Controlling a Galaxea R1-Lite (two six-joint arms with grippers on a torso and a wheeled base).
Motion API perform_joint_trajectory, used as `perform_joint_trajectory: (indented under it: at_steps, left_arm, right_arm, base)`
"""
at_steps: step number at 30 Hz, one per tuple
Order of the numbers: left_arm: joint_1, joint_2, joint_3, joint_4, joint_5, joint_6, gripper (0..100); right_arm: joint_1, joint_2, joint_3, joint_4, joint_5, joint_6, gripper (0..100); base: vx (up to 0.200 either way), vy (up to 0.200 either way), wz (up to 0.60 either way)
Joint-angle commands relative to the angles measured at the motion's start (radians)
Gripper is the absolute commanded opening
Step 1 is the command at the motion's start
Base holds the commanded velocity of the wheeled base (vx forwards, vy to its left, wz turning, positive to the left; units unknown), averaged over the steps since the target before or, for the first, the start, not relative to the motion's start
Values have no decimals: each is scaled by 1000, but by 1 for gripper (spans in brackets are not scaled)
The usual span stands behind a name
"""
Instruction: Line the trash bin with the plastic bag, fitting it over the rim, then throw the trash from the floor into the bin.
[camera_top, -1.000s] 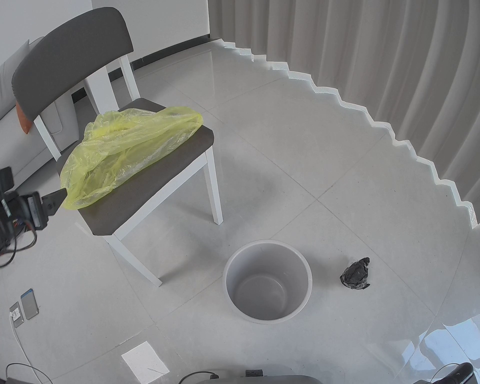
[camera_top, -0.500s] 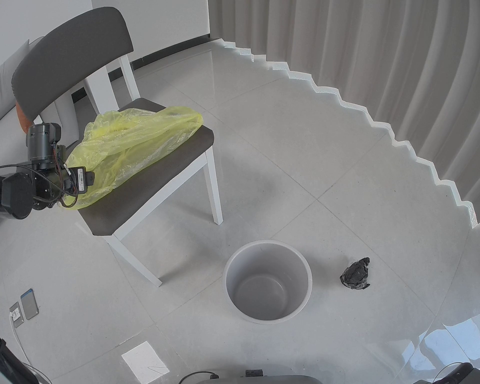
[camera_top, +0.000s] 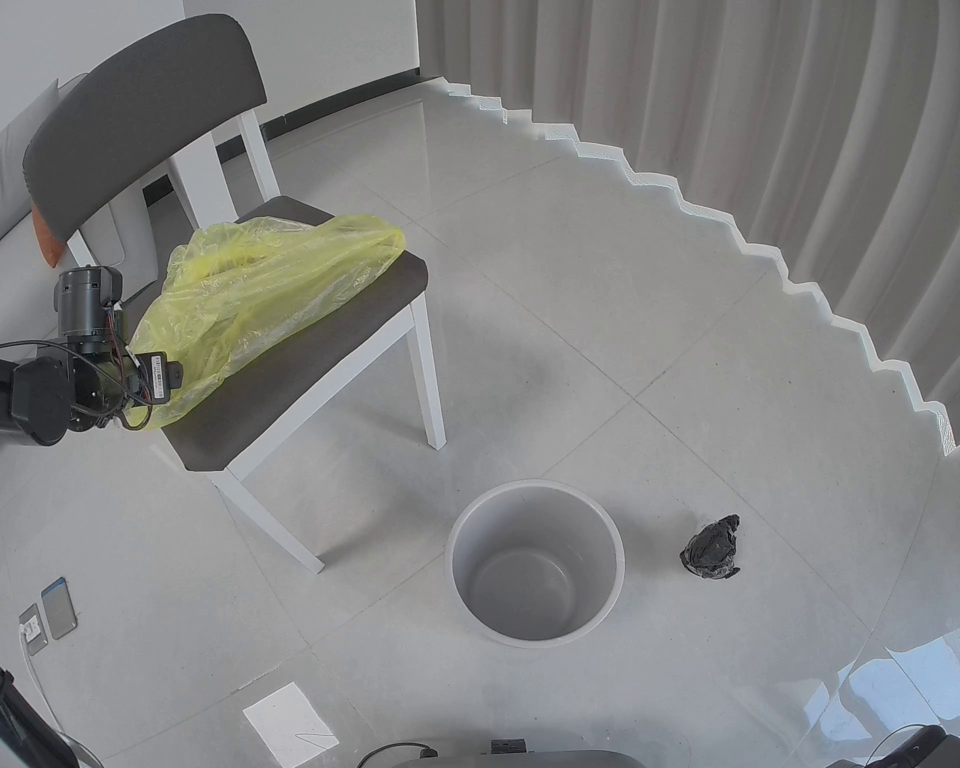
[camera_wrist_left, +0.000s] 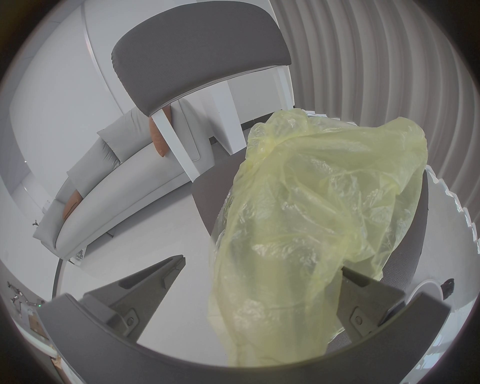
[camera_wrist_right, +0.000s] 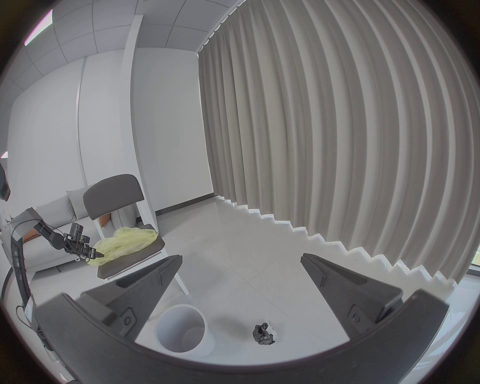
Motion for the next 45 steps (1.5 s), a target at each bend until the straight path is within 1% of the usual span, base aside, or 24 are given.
perform_joint_trajectory:
  at_steps: [1,9,10,12,19,21,23,24,25,26,27,28,29,30,31,33,34,35,36,37,38,39,42,45]
  left_arm:
    - [16,-24,11,0,-2,-1,100]
    - [29,-46,46,-2,-11,-2,100]
    - [28,-44,51,-3,-21,-2,0]
    - [26,-44,45,-3,-39,-2,0]
    - [9,-75,37,-3,-40,-2,0]
    - [-26,-121,37,-9,-48,-2,0]
    - [-70,-162,33,-31,-71,4,0]
    - [-139,-211,26,-58,-123,25,0]
    - [-144,-216,26,-61,-128,28,0]
    - [-221,-267,14,-68,-175,103,0]
    - [-256,-290,8,-61,-194,156,0]
    - [-282,-304,8,-66,-206,189,0]
    - [-331,-330,14,-65,-231,222,0]
    - [-353,-342,14,-58,-241,231,0]
    - [-425,-383,20,-51,-281,255,0]
    - [-501,-423,-4,-3,-304,289,0]
    - [-518,-431,-17,12,-309,306,0]
    - [-578,-455,-79,95,-313,378,0]
    - [-613,-469,-124,170,-315,421,0]
    - [-613,-469,-124,170,-315,421,0]
    - [-664,-486,-178,276,-321,461,0]
    - [-699,-495,-204,342,-326,478,0]
    - [-781,-509,-250,491,-343,522,0]
    - [-823,-508,-253,564,-343,591,0]
  right_arm:
    - [3,-1,12,-1,1,-2,100]
    - [9,2,17,-2,2,-2,100]
    - [9,2,17,-4,2,-2,100]
    - [9,0,15,-5,2,-3,100]
    - [10,11,6,-10,4,-9,100]
    - [12,37,-5,-15,16,-14,100]
    - [12,75,-31,-21,48,-16,100]
    - [12,134,-71,-22,90,-16,100]
    - [12,138,-74,-22,93,-16,100]
    - [13,200,-114,-22,123,-16,100]
    - [13,233,-135,-22,137,-17,100]
    - [13,258,-147,-22,145,-19,100]
    - [16,299,-169,-22,157,-19,100]
    - [21,313,-177,-22,160,-19,100]
    - [36,361,-204,-24,169,-25,100]
    - [46,428,-256,-22,173,-34,100]
    - [46,444,-269,-22,173,-34,100]
    - [49,497,-312,-15,176,-37,100]
    - [56,534,-333,-10,185,-42,100]
    - [56,534,-333,-10,185,-42,100]
    - [70,582,-355,-10,194,-51,100]
    - [79,612,-365,-10,197,-58,100]
    - [89,691,-405,-11,203,-66,100]
    - [90,749,-451,-8,231,-63,100]
  base:
    - [0,0,0]
    - [0,0,0]
    - [0,0,0]
    - [0,0,0]
    - [0,0,0]
    - [0,0,0]
    - [0,0,0]
    - [0,0,0]
    - [0,0,0]
    - [0,0,0]
    - [0,0,0]
    - [0,0,0]
    - [0,0,0]
    - [0,0,0]
    - [0,0,0]
    - [0,0,0]
    - [0,0,0]
    - [0,0,0]
    - [0,0,0]
    - [0,0,0]
    - [0,0,0]
    - [0,0,0]
    - [0,0,0]
    - [0,0,0]
